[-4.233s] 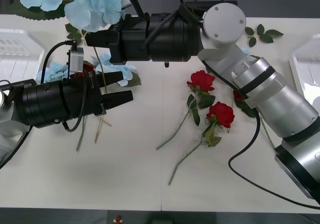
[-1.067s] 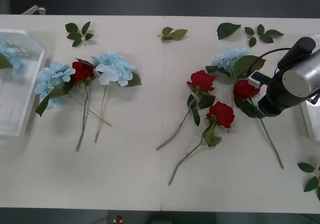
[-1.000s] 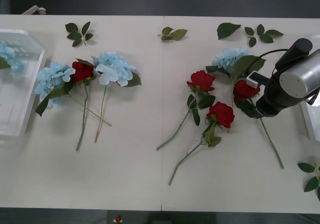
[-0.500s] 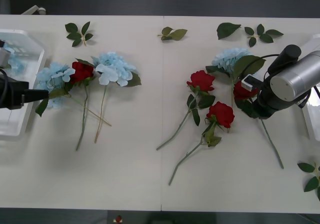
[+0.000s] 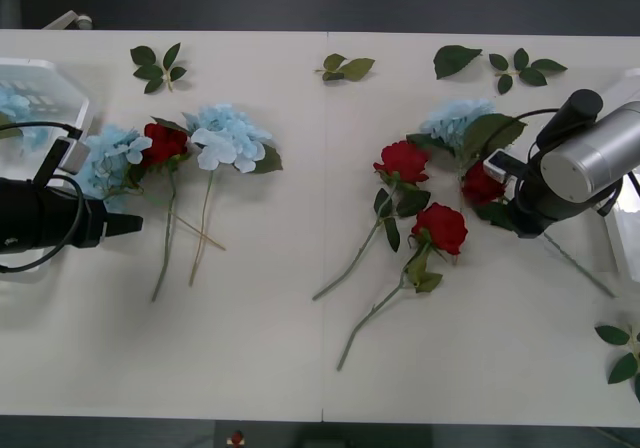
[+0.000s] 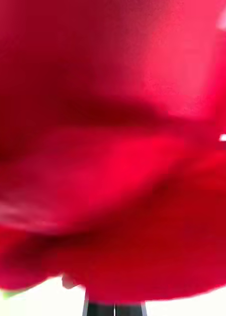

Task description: Put the red flowers into the right box and the blue flowers into the left box

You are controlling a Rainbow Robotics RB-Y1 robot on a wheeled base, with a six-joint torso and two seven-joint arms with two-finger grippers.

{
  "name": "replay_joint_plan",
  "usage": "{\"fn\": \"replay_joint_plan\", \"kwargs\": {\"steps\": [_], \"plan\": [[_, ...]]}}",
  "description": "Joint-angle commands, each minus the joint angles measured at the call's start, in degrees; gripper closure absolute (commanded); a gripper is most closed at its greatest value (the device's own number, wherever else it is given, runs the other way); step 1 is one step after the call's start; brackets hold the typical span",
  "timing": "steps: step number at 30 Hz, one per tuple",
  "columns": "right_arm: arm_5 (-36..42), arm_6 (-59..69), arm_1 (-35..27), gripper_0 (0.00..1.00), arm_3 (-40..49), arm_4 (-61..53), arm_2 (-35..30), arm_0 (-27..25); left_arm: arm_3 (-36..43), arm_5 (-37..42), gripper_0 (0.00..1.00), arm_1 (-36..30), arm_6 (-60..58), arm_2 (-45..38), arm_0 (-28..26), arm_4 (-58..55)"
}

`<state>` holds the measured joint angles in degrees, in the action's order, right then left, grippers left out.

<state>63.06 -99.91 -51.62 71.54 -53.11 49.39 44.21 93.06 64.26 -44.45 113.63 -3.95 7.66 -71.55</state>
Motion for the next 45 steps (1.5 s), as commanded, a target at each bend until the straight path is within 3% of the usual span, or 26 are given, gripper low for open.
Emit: {"fn": "replay_joint_plan", "kwargs": {"steps": [1,12,20,30,35,36,38,40,45], "plan": [[0.23,3.49,-1.64,1.00,-0.44,-1.21,-0.53,1.85,-2.88,-2.29,0.00,1.65,-1.05,-2.82,-0.19,0.35],[3.48,5.16,-13.95,1.00,-1.93,-22.92,-3.25,9.32,-4.73,-4.49,0.00,5.78,-0.69,-4.31,1.30,7.03],[4.53,5.69,-19.66,1.00,-10.20,-31.97,-7.64,10.29,-5.08,-5.99,0.00,9.73,-2.01,-4.31,4.29,15.47],[-4.70,4.90,-18.34,1.00,-26.46,-32.94,-8.52,10.29,-10.53,-7.74,0.00,11.58,-2.10,-4.31,7.11,17.84],[-9.35,4.55,-16.41,1.00,-32.26,-24.76,-8.52,10.02,-12.73,-10.38,0.02,11.67,-1.93,-2.64,7.11,17.76],[-9.88,4.55,-16.15,1.00,-32.87,-23.80,-8.44,10.02,-12.90,-10.73,0.14,11.67,-1.93,-2.47,7.11,17.76],[-12.08,4.46,-14.92,1.00,-35.33,-20.19,-8.17,9.85,-13.25,-11.79,0.73,11.67,-1.93,-1.68,7.02,17.84],[-14.19,4.46,-13.95,1.00,-37.18,-17.47,-8.00,9.58,-13.34,-11.87,0.99,11.67,-1.93,-1.68,7.02,17.76],[-18.06,4.63,-11.66,1.00,-39.02,-7.01,-7.73,9.50,-13.34,-11.87,1.00,11.67,-1.93,-1.59,7.11,17.84]]}}
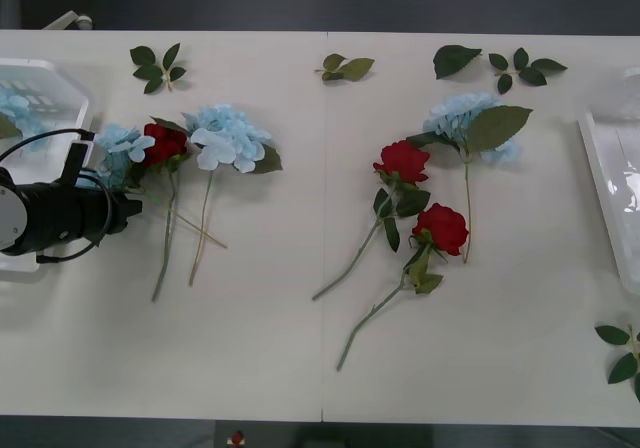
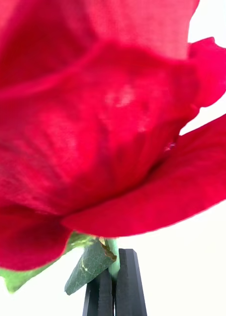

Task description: Put the red flowers into the right box and the blue flowers into the left box

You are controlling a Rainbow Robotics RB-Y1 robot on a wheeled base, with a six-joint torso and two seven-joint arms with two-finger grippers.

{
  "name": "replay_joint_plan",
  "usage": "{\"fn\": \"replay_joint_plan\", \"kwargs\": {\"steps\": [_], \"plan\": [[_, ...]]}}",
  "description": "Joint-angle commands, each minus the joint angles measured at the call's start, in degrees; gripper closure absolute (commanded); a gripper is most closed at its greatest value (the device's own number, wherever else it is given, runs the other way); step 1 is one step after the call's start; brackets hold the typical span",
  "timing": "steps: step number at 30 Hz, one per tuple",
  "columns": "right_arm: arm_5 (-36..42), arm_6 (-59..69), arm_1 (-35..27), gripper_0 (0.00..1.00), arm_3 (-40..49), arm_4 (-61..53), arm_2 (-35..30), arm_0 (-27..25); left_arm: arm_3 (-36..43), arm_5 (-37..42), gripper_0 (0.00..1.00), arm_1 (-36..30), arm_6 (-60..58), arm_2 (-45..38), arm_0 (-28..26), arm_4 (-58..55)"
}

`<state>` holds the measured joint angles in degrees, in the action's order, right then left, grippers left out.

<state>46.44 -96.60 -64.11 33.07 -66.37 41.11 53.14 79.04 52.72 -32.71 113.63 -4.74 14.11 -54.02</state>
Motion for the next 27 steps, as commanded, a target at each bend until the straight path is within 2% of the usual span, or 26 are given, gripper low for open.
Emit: {"fn": "replay_joint_plan", "kwargs": {"steps": [1,4,6,7,9,13,17,24,27], "plan": [[-1.53,1.50,1.27,1.00,-0.90,7.22,0.55,0.56,0.68,-0.33,1.00,-0.07,-1.92,-0.62,0.65,0.49],[-2.67,1.50,2.15,1.00,-2.48,7.57,0.55,0.56,0.68,-0.33,1.00,-0.07,-1.92,-0.36,0.56,0.23],[-3.29,1.15,2.32,0.78,-2.83,7.75,0.55,0.56,0.76,-0.24,1.00,-0.07,-1.92,-0.27,0.56,-0.30],[-3.29,1.06,2.32,0.60,-2.92,7.84,0.55,0.56,0.68,-0.07,1.00,-0.07,-1.83,-0.27,0.65,-1.09],[-3.20,0.88,2.32,0.35,-2.92,7.84,0.55,0.30,0.76,0.99,1.00,-0.25,-1.83,-0.53,0.56,-2.67],[-3.02,0.09,2.32,0.11,-2.66,7.40,0.55,0.12,1.82,6.26,1.00,-0.86,-1.83,-2.90,0.65,-6.98],[0.14,-0.79,1.88,0.01,0.68,6.08,0.46,0.21,5.60,17.86,1.00,-0.95,-1.92,-9.58,0.65,-8.91],[9.81,0.36,-1.55,0.00,12.28,-2.18,-0.15,0.21,9.20,30.96,1.00,-0.95,-1.75,-18.55,1.09,-10.49],[14.91,5.89,-3.92,0.00,21.86,-5.52,-0.51,0.21,10.43,36.49,1.00,-0.95,-1.92,-21.80,1.35,-11.55]]}}
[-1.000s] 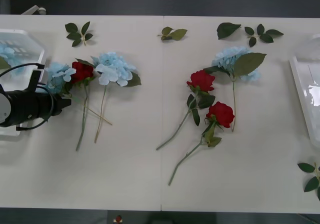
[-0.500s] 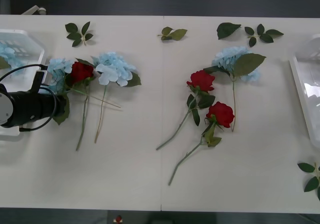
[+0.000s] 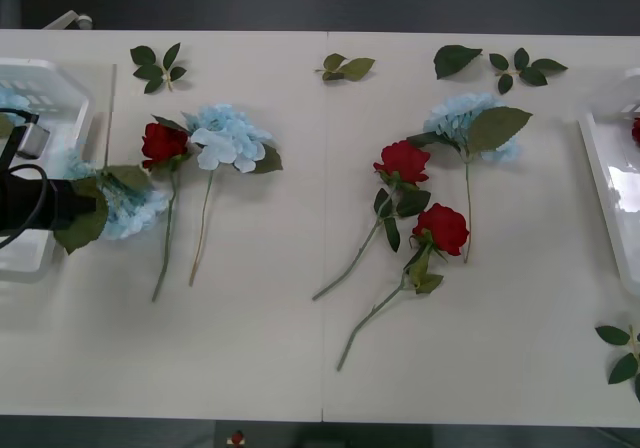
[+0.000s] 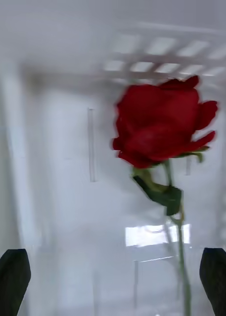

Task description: Put the red flowers into the right box and the blue flowers into the left box

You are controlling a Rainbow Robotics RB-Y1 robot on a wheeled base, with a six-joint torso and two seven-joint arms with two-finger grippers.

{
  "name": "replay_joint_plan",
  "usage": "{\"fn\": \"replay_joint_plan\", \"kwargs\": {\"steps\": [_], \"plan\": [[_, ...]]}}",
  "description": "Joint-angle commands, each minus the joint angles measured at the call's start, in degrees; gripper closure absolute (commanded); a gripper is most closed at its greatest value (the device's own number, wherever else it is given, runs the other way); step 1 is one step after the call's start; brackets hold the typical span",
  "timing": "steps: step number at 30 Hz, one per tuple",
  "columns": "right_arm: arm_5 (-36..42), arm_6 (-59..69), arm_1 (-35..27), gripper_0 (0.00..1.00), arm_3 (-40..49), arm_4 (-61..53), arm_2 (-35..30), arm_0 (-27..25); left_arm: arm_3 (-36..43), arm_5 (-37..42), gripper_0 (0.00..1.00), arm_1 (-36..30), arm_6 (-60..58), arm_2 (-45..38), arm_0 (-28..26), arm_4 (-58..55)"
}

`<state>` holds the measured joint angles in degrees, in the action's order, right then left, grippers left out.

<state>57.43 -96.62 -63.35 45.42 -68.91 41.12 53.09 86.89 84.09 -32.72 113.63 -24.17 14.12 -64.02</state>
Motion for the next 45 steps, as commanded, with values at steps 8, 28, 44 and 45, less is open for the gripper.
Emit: {"fn": "replay_joint_plan", "kwargs": {"steps": [8,28,44,45], "plan": [[10.07,27.36,-6.70,0.00,34.13,-4.66,0.10,0.08,3.03,8.99,1.00,-0.94,-2.01,-3.95,1.44,-6.11],[11.12,44.67,15.71,0.00,32.28,14.24,1.77,0.08,3.03,8.20,0.00,-0.94,-1.84,-3.69,1.35,-7.61],[2.51,42.39,21.95,0.00,21.21,18.02,6.87,0.08,3.03,2.13,0.00,-0.85,3.97,-0.35,0.65,-6.29],[1.98,42.30,22.13,0.00,20.68,17.93,7.13,0.08,3.03,2.13,0.00,-0.85,3.88,-0.35,0.21,-6.99]]}}
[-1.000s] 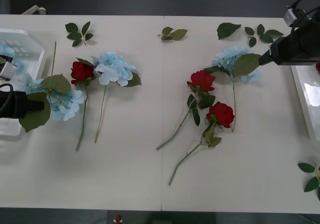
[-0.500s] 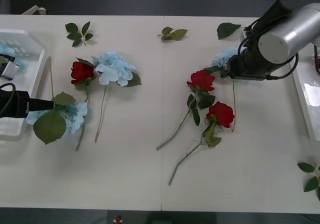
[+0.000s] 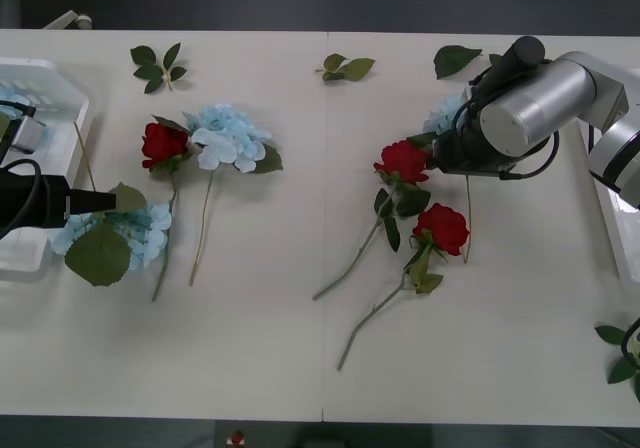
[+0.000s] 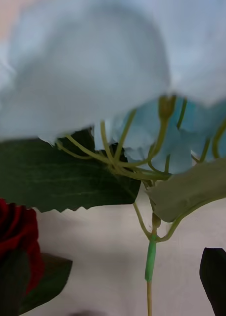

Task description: Put the red flowers into the right box and the blue flowers into the left box

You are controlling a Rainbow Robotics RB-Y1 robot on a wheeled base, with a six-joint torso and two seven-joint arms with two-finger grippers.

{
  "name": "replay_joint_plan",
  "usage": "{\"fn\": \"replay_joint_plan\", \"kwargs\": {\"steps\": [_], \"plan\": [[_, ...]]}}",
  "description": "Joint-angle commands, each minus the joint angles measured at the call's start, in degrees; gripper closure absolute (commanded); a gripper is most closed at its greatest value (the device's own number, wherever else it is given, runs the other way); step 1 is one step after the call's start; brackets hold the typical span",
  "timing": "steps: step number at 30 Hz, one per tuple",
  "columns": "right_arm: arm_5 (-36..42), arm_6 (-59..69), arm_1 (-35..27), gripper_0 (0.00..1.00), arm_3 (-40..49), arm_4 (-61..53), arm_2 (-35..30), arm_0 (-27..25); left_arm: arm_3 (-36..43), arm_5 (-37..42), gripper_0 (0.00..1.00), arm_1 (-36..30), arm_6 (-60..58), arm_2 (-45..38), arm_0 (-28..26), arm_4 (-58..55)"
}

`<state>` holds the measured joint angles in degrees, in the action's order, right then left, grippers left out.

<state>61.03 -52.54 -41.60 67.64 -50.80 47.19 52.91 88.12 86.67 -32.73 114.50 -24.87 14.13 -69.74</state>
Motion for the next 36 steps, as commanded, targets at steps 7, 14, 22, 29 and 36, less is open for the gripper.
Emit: {"fn": "replay_joint_plan", "kwargs": {"steps": [7,14,22,29,36], "plan": [[-6.10,-2.74,2.49,0.00,-5.59,0.61,2.38,0.27,1.79,6.59,0.00,-0.85,2.75,-2.56,-2.61,-5.06],[-6.54,-3.01,2.58,0.74,-6.29,1.14,2.65,0.27,1.79,7.90,0.00,-4.54,0.72,-4.31,-7.18,-15.16],[-6.63,-3.71,2.66,0.99,-6.38,1.58,2.65,0.27,1.79,-1.24,0.00,-6.65,-15.62,0.26,-12.72,-25.27],[-7.51,-5.47,0.47,1.00,-6.20,-2.38,0.80,0.79,1.61,-9.15,0.00,-7.26,-33.29,6.50,-13.77,-27.38],[-6.19,-20.15,-5.51,1.00,-4.27,-17.50,-6.58,1.14,1.61,-12.31,0.00,-12.45,-43.92,8.61,-16.32,-40.83]]}}
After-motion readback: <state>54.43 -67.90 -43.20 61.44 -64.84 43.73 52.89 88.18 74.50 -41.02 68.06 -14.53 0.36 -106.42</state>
